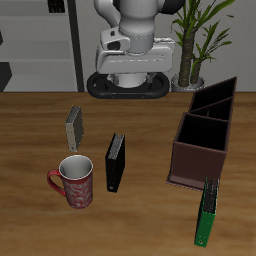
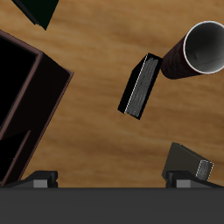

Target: Place the black book into the left desk caddy's left compartment

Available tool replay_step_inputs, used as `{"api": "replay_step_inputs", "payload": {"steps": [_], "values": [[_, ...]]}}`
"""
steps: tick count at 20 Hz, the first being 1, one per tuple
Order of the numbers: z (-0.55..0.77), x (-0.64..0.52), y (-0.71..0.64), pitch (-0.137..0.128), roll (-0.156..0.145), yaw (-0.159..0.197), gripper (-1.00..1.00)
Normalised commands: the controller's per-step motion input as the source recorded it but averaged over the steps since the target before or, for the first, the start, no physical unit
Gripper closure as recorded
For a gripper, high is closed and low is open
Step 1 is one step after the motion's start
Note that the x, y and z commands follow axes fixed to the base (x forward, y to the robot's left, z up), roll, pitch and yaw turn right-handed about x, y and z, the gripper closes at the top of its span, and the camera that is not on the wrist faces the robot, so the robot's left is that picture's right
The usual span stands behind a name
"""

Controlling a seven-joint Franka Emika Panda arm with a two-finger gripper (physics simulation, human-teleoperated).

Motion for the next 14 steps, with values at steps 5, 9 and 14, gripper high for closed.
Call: {"api": "replay_step_inputs", "payload": {"steps": [5,9,14], "values": [[0.03,0.11,-0.12,-0.030,-0.042,0.026,-1.00],[0.06,0.13,-0.21,-0.033,-0.009,-0.018,-1.00],[-0.05,0.12,-0.20,-0.014,-0.003,0.005,-1.00]]}}
